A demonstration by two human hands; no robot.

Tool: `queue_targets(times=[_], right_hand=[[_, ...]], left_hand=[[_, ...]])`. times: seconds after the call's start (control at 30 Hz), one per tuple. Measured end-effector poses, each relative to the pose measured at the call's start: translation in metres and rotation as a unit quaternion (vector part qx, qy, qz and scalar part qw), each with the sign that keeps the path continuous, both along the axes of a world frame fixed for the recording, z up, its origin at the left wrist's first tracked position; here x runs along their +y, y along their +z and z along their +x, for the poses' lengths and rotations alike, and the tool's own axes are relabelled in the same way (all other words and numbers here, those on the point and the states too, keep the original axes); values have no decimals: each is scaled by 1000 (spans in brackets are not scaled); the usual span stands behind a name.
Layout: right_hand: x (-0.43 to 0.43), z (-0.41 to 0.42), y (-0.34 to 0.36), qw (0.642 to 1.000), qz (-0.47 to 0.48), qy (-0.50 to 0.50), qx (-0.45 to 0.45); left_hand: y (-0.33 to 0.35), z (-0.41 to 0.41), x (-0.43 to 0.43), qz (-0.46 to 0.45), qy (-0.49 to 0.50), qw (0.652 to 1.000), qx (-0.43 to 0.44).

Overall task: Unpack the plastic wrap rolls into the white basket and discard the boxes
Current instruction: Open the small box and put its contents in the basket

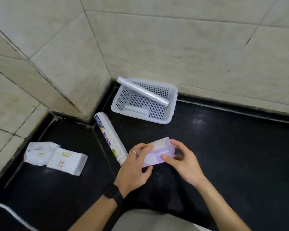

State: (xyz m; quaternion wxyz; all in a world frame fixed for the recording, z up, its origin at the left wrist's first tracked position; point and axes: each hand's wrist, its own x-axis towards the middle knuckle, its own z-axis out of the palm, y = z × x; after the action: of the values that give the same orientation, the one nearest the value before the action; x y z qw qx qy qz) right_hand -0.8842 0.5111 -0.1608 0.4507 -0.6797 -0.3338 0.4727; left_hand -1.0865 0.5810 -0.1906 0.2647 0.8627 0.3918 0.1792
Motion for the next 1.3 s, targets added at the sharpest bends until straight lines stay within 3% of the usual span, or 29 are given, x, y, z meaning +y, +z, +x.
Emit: queue_targets(times=[0.13, 0.33, 0.5, 0.7, 0.8, 1.0, 1.17, 1.3], right_hand=[[-19, 1, -2, 997, 18, 74, 10], [-24, -2, -3, 994, -12, 69, 86], [-24, -15, -9, 996, -45, -38, 71], [-14, -22, -4, 996, -53, -63, 24], [-5, -18, -3, 998, -38, -46, 23], [8, 6, 8, 988, -2, -96, 120], [9, 19, 5, 980, 26, -178, 84], [8, 10, -6, 991, -5, -129, 27]], left_hand=[[27, 12, 7, -182, -16, 983, 5], [33, 22, 16, -126, -44, 988, 77], [30, 19, 14, -13, -83, 989, 120], [31, 12, 17, -27, -93, 985, 140], [34, 11, 21, -30, -79, 988, 132], [46, 10, 25, -54, -36, 995, 82], [52, 10, 17, -13, -69, 997, 20], [46, 17, 11, 13, -82, 996, 19]])
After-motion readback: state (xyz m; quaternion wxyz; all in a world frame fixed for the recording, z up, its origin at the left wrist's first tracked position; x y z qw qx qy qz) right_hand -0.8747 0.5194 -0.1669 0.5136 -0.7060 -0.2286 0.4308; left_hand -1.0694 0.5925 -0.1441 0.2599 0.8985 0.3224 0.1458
